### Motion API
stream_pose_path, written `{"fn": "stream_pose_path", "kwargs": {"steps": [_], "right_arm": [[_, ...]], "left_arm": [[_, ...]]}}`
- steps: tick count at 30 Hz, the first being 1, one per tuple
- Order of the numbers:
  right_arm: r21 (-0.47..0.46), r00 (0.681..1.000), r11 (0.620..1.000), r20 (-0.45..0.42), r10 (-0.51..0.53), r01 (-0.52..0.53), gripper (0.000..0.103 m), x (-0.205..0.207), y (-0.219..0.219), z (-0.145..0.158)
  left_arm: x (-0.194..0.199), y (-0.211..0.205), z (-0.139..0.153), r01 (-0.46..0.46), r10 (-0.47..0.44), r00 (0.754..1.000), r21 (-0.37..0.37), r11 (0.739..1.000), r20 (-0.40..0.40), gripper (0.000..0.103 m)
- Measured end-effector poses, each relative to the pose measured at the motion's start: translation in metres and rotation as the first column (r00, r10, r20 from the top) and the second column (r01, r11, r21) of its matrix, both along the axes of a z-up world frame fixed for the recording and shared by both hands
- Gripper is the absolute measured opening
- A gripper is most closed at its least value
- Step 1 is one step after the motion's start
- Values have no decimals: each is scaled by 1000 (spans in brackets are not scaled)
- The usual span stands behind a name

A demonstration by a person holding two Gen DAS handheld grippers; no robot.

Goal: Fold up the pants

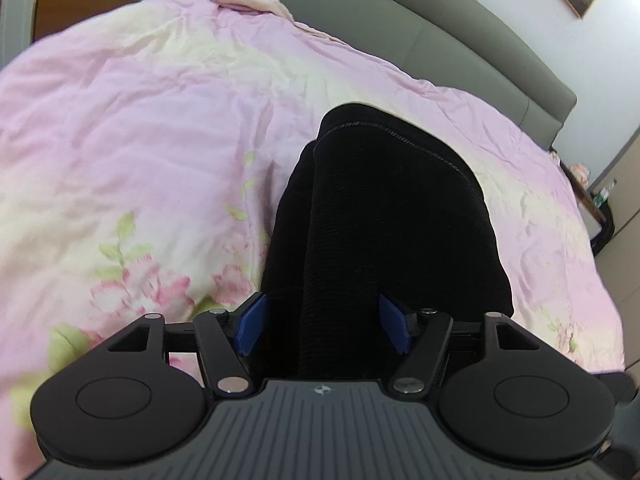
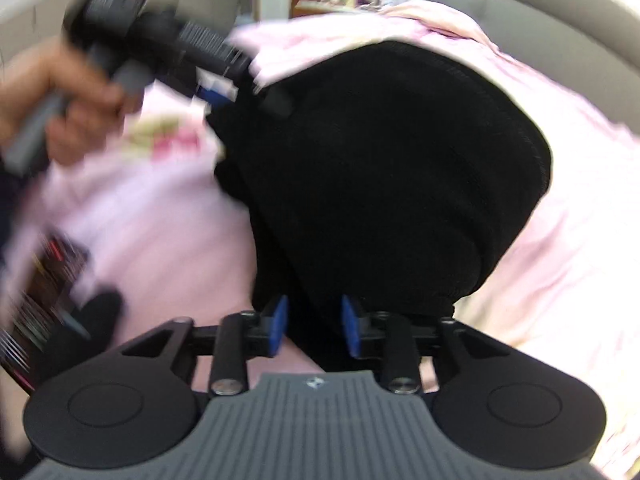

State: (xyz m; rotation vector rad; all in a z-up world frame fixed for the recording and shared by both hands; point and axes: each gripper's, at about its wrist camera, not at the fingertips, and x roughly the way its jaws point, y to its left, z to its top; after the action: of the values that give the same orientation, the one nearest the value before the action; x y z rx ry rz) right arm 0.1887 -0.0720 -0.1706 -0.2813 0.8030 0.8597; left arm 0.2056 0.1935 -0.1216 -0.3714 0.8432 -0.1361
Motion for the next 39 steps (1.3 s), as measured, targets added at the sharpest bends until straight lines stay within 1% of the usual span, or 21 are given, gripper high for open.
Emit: {"fn": "stream_pose_path", "kwargs": {"steps": [2, 4, 5, 7, 9, 12, 13, 14, 18, 19, 22, 23, 24, 26, 29, 30, 31, 32, 33, 36, 39], "right_arm": [[116, 996, 991, -62, -61, 68, 44, 17, -22, 18], [209, 985, 966, -108, -132, 153, 57, 36, -46, 32], [245, 976, 949, -138, -167, 197, 59, 48, -57, 36], [293, 948, 911, -221, -229, 289, 73, 72, -76, 37], [326, 909, 873, -332, -252, 361, 77, 99, -91, 31], [358, 854, 827, -456, -250, 433, 81, 130, -103, 11], [362, 833, 812, -495, -249, 458, 81, 139, -105, 1], [365, 808, 796, -537, -244, 483, 81, 148, -107, -10], [363, 729, 754, -649, -217, 548, 84, 170, -113, -44], [367, 716, 745, -668, -206, 557, 90, 175, -112, -54], [406, 663, 698, -736, -133, 590, 94, 183, -103, -84], [420, 650, 679, -752, -112, 602, 95, 186, -101, -91], [433, 644, 666, -759, -95, 608, 96, 188, -96, -97], [463, 650, 656, -758, -56, 596, 94, 192, -88, -102], [484, 692, 675, -720, -55, 557, 79, 191, -77, -99], [489, 697, 675, -715, -54, 553, 71, 190, -77, -97], [493, 690, 665, -722, -47, 561, 64, 191, -79, -96], [500, 687, 656, -725, -41, 566, 62, 189, -82, -94], [509, 692, 650, -721, -36, 564, 58, 187, -83, -91], [530, 704, 638, -710, -27, 559, 56, 174, -87, -72], [551, 709, 612, -705, -21, 567, 55, 157, -95, -50]], "left_arm": [[9, 2, 12, 32, -31, 999, 31, 999, -18, 86], [22, 9, 19, 53, -52, 998, 38, 998, -31, 92], [31, 13, 20, 70, -69, 996, 15, 997, -49, 92], [48, 19, 18, 107, -113, 989, -60, 992, -92, 92], [63, 26, 9, 118, -135, 985, -154, 981, -104, 93], [85, 27, -11, 117, -144, 975, -161, 980, -167, 97], [90, 28, -19, 119, -150, 972, -175, 977, -179, 103], [93, 30, -26, 119, -158, 970, -207, 971, -183, 103], [101, 45, -58, 99, -178, 962, -347, 933, -205, 103], [102, 48, -65, 95, -185, 962, -386, 918, -203, 103], [105, 56, -89, 89, -216, 958, -521, 849, -189, 103], [108, 58, -95, 91, -226, 956, -546, 833, -186, 103], [110, 58, -98, 98, -235, 955, -555, 826, -181, 103], [112, 57, -98, 123, -253, 953, -551, 825, -167, 103], [110, 55, -92, 147, -261, 954, -528, 837, -148, 103], [109, 57, -90, 143, -257, 955, -530, 835, -148, 102], [106, 59, -87, 139, -254, 956, -538, 832, -145, 93], [104, 60, -84, 141, -253, 957, -538, 831, -141, 85], [101, 60, -81, 146, -255, 957, -534, 833, -136, 82], [94, 55, -67, 146, -247, 961, -527, 837, -127, 79], [85, 51, -49, 149, -235, 967, -535, 832, -98, 79]]}}
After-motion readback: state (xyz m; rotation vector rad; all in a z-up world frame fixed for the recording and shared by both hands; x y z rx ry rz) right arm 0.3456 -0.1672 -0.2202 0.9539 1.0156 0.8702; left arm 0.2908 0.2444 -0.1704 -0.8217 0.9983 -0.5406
